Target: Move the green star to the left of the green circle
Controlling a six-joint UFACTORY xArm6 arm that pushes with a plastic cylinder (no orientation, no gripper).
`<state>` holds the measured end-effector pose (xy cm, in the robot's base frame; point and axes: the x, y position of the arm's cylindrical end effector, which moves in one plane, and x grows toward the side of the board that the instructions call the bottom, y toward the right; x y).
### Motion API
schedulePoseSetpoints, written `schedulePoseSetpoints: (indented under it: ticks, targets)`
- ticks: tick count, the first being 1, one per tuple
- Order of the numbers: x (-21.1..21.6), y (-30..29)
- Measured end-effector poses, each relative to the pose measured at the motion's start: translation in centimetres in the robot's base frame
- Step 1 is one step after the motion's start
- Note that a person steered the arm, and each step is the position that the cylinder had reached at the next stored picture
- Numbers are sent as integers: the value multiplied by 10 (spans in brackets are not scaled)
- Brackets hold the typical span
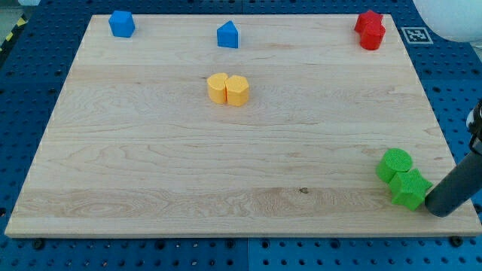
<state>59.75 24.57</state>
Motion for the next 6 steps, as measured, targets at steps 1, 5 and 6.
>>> schedulePoseSetpoints:
  ticks: [1, 5, 6]
  targets:
    - [-2, -4]
    - [-70, -119]
    - [-91, -119]
